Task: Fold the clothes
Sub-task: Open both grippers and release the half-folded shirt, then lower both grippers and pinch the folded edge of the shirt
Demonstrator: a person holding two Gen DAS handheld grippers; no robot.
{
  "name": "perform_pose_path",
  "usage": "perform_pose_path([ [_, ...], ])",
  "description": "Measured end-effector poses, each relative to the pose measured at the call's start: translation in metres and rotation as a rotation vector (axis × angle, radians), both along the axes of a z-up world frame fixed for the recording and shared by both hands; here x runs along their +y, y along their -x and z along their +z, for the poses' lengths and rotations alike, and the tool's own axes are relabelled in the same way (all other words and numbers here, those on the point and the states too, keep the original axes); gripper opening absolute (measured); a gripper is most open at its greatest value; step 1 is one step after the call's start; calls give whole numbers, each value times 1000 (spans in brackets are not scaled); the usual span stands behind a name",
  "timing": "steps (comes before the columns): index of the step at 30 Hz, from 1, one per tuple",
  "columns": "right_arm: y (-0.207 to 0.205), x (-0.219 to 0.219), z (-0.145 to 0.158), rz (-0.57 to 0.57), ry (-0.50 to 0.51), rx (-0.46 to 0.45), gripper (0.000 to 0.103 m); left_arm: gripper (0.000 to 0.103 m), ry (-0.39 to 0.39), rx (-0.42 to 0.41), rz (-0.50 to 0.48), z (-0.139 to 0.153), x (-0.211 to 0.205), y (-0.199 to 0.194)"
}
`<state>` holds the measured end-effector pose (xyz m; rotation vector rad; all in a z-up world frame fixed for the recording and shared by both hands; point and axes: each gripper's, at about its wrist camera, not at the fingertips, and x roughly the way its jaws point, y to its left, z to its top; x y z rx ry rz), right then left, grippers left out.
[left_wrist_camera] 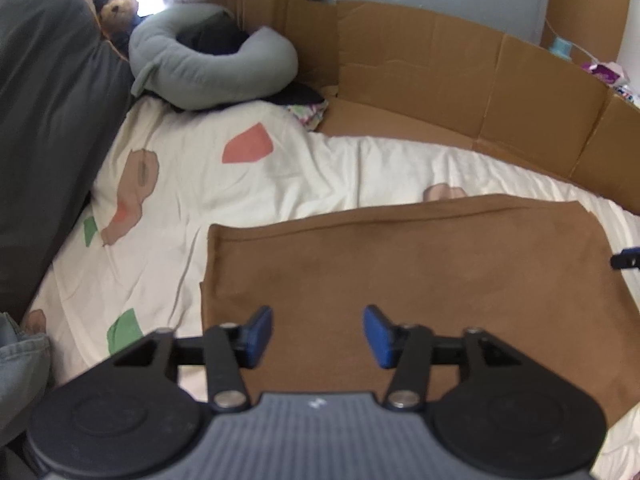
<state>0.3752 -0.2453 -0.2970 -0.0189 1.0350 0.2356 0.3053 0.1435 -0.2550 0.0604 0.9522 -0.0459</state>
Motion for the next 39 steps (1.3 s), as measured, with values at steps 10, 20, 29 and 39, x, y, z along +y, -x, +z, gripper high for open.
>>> perform_pose_path([
  [10,40,-1,10,34,-17,44,38,58,23,16,56,1,1,26],
  [20,84,-4,-15,-20,-65,132,38,62,84,158,38,-30,-13,60],
  [29,108,4,-38,12,-32,169,38,62,90,231,-25,-54,-31,75],
  [39,122,-8,-66,14,67,204,37,62,42,305,-42,-84,-29,85],
])
